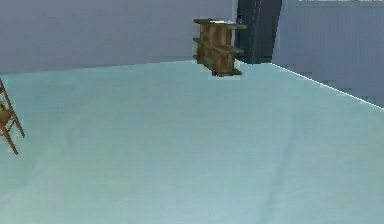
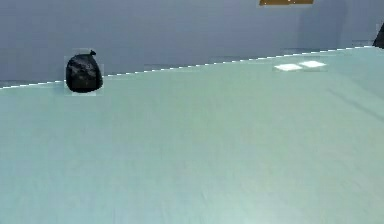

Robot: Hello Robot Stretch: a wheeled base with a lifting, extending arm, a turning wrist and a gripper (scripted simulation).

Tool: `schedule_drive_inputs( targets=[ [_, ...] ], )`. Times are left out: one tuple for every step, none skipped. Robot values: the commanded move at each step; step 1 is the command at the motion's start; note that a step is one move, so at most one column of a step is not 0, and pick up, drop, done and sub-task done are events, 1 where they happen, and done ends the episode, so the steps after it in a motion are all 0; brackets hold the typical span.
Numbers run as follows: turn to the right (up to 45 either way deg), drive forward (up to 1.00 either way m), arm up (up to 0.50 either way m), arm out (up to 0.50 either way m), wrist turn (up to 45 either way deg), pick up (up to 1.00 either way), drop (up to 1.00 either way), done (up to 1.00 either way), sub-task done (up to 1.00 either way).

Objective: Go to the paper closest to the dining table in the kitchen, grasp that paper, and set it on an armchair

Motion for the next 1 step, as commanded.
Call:
schedule_drive_inputs(
  targets=[
    [0.0,1.0,0.0,0.0,0.0,0.0,0.0,0.0,0.0]
  ],
)
